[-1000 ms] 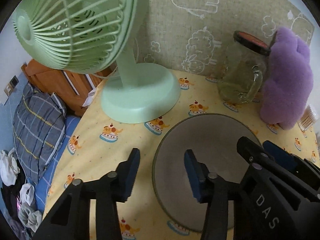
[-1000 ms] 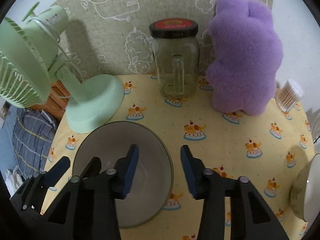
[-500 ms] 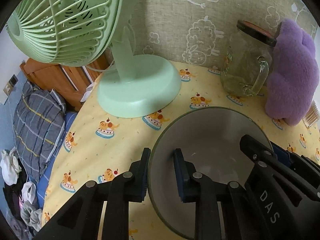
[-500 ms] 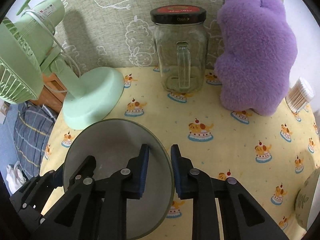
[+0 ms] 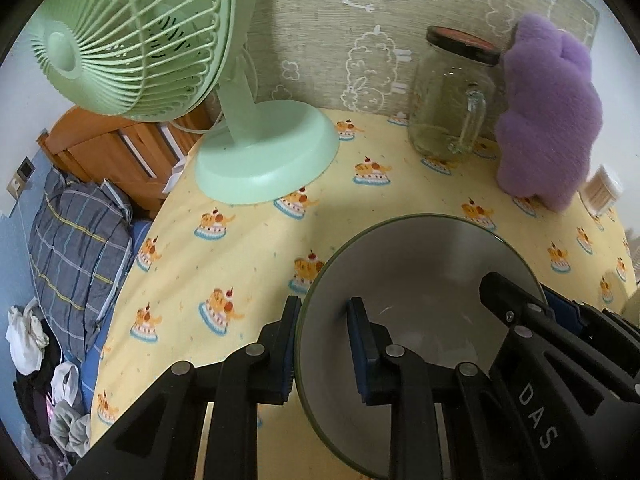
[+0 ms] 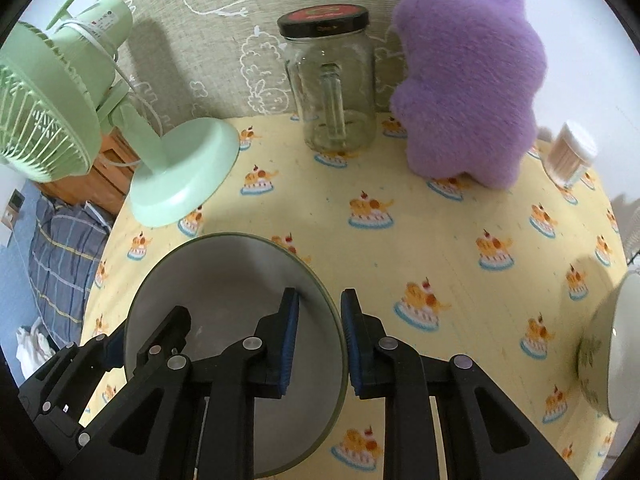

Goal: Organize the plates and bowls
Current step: 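Lift the second grey bowl with both grippers and carry it toward the plate stack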

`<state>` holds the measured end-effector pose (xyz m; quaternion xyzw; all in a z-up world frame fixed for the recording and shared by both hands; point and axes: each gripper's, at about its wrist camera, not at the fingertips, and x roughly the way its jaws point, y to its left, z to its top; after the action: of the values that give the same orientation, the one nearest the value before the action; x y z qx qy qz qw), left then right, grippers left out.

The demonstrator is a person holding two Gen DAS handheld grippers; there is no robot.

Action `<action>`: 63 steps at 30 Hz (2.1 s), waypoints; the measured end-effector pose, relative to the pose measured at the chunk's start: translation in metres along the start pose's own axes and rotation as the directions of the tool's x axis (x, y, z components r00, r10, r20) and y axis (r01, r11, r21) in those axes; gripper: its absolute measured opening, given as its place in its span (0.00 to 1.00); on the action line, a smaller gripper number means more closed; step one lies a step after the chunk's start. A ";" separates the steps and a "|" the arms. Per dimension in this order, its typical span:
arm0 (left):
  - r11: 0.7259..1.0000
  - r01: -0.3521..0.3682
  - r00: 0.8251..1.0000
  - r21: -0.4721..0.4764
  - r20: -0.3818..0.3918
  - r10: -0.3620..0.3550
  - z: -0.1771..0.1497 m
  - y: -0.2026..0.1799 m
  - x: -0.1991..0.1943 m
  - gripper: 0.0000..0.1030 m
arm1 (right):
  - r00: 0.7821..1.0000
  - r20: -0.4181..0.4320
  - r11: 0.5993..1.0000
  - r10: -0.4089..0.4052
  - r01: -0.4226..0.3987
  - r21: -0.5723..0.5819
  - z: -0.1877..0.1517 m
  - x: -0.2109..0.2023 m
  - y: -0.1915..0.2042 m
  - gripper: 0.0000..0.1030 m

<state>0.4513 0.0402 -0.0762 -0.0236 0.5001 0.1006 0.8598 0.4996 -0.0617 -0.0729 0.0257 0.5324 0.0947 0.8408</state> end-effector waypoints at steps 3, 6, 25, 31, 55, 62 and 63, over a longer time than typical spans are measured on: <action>1.000 0.001 1.000 0.002 0.007 -0.001 -0.006 0.000 -0.012 0.21 | 1.000 0.005 1.000 0.000 0.000 0.001 -0.005 -0.012 0.000 0.24; 1.000 -0.006 0.999 -0.001 0.032 0.006 -0.009 0.000 -0.025 0.21 | 1.000 0.018 1.000 0.002 -0.002 0.004 -0.010 -0.026 0.000 0.24; 0.999 0.009 0.995 0.051 0.103 -0.014 -0.047 -0.003 -0.127 0.22 | 0.995 0.099 0.999 -0.002 -0.002 0.040 -0.056 -0.137 -0.004 0.25; 0.999 0.011 0.992 0.040 0.124 -0.016 -0.070 0.004 -0.149 0.22 | 0.993 0.119 0.999 0.002 -0.006 0.032 -0.080 -0.162 0.002 0.25; 0.988 0.107 0.989 0.113 0.094 -0.118 -0.174 0.043 -0.189 0.24 | 0.989 0.115 0.993 -0.089 0.080 0.087 -0.201 -0.217 0.037 0.24; 0.983 0.131 0.988 0.130 0.067 -0.141 -0.201 0.048 -0.188 0.24 | 0.989 0.096 0.990 -0.116 0.108 0.087 -0.230 -0.218 0.041 0.24; 0.982 0.134 0.988 0.133 0.064 -0.143 -0.204 0.049 -0.188 0.24 | 0.988 0.095 0.990 -0.121 0.112 0.088 -0.234 -0.217 0.042 0.24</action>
<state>0.1770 0.0310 -0.0129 0.0008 0.4709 0.0089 0.8821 0.1929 -0.0751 0.0255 0.0338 0.4939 0.0220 0.8686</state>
